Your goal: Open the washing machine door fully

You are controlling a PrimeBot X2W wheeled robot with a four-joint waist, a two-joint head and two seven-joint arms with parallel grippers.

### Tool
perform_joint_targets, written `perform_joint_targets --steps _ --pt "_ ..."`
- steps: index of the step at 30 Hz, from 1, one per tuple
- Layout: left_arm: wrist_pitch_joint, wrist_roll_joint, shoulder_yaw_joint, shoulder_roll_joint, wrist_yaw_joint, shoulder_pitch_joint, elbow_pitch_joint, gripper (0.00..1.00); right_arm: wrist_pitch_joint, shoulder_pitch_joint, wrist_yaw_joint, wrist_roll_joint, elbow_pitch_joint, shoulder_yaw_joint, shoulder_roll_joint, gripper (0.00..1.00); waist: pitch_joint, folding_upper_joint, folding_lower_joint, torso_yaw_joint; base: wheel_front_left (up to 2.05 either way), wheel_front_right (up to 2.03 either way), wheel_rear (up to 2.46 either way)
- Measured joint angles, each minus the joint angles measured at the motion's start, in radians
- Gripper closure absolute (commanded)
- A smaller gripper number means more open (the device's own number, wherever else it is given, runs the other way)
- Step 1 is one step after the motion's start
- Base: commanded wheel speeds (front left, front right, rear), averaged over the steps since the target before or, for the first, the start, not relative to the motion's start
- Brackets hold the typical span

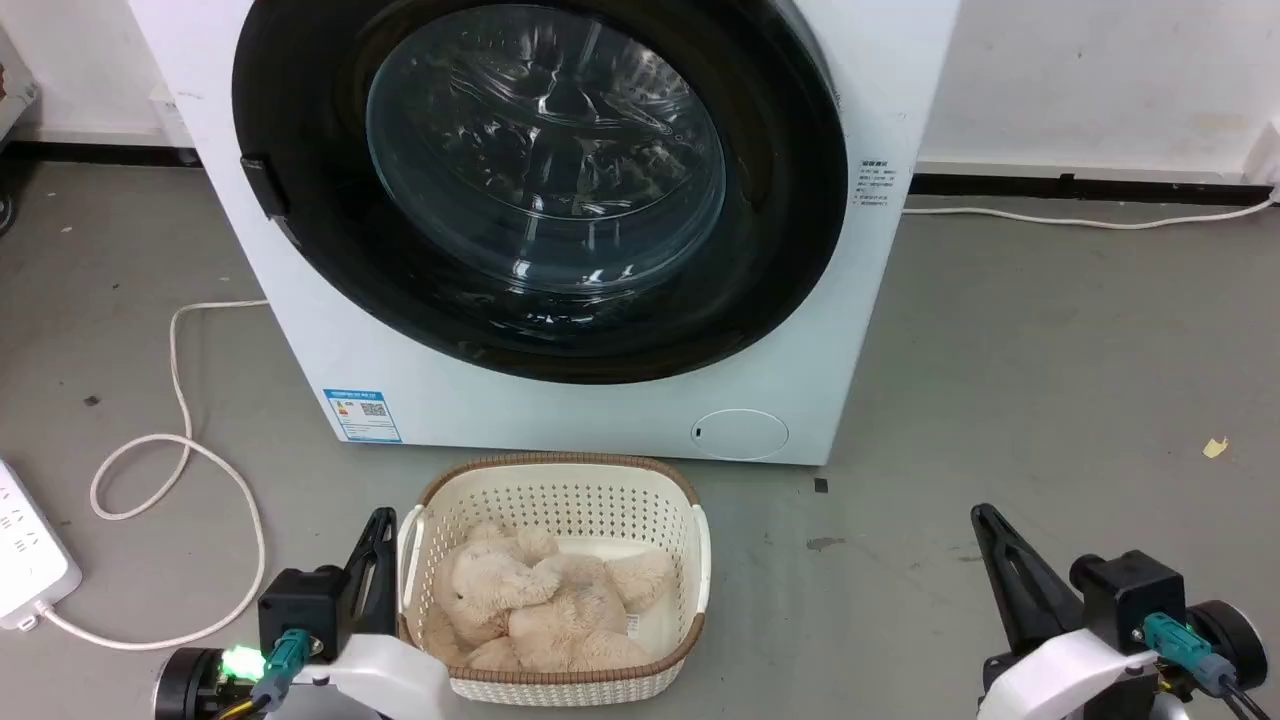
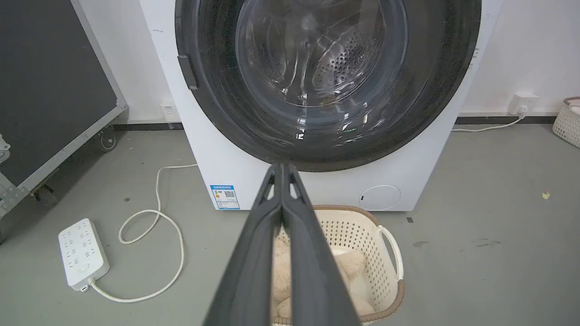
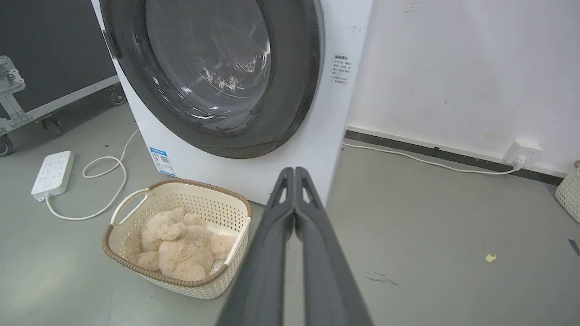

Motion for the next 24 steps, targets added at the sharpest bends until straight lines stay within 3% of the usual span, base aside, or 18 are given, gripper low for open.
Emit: perform_joint_targets --steps 24 --pt "0.0 0.0 -0.001 0.0 0.0 0.0 0.0 1.0 0.0 0.0 0.0 0.0 0.0 0.0 0.0 1.0 0.0 0.0 0.0 0.0 0.0 0.0 0.0"
